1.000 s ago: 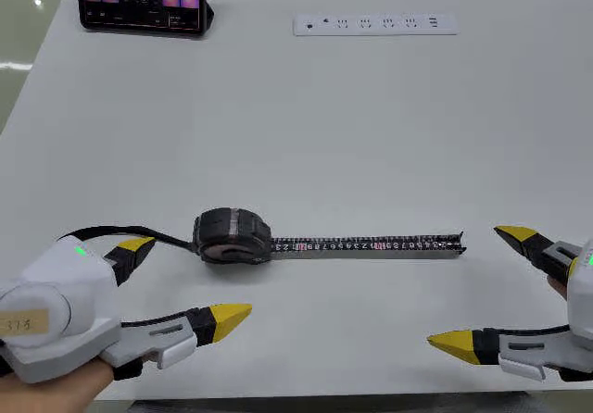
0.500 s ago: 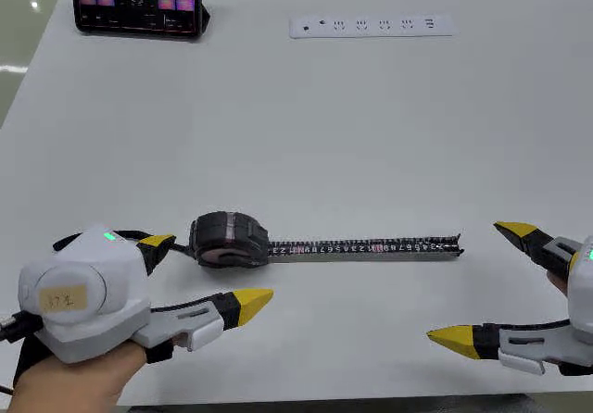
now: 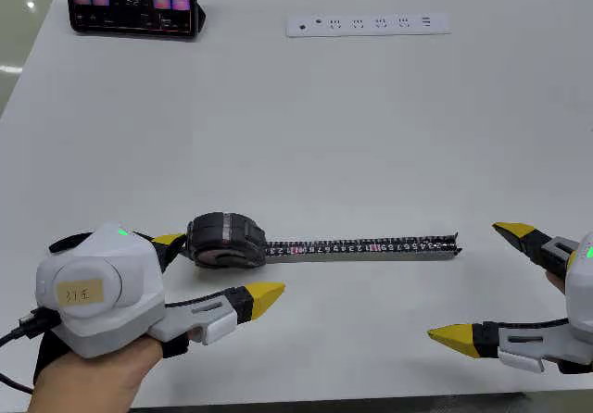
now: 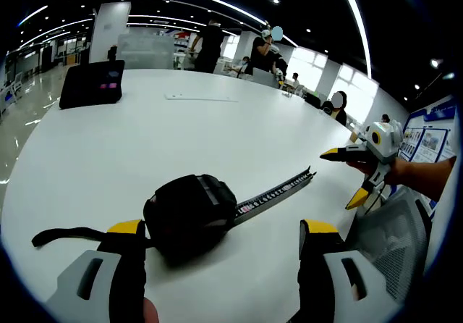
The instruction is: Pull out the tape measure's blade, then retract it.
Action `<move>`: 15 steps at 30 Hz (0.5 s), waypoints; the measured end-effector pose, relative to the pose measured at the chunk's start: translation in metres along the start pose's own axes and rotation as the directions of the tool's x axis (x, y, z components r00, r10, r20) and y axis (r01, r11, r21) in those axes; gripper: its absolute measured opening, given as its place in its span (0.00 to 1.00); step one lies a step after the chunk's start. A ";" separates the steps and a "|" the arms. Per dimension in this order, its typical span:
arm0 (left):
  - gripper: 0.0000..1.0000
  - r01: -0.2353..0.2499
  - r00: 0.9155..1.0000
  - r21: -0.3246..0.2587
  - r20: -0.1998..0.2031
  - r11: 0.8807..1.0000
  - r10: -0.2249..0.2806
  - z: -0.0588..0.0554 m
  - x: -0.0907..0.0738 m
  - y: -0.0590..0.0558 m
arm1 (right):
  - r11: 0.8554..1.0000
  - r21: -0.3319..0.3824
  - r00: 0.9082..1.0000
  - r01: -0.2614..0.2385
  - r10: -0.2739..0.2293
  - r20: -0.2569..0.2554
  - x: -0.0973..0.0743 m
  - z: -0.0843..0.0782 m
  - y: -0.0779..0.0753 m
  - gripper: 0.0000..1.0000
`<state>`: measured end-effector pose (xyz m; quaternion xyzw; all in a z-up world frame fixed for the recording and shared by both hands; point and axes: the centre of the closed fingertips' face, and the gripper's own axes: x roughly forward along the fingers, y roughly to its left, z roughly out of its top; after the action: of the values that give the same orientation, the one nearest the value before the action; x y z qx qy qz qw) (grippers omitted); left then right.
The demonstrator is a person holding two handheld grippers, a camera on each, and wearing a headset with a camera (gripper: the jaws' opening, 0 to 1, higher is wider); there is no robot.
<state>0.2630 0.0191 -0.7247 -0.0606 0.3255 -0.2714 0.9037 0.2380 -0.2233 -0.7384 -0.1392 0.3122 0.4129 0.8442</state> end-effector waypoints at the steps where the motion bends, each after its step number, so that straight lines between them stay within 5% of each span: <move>1: 0.85 -0.003 1.000 -0.010 0.004 1.000 0.003 0.000 0.000 0.000 | 1.000 -0.001 1.000 -0.002 0.002 -0.001 0.000 0.000 0.000 0.93; 15: 0.82 -0.124 0.992 -0.032 0.034 0.992 0.125 0.001 0.008 0.005 | 0.998 -0.042 0.998 -0.045 0.043 -0.034 0.003 -0.002 -0.005 0.76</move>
<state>0.2709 0.0191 -0.7295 -0.0585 0.3165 -0.2083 0.9236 0.2432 -0.2253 -0.7419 -0.1570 0.3204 0.4355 0.8265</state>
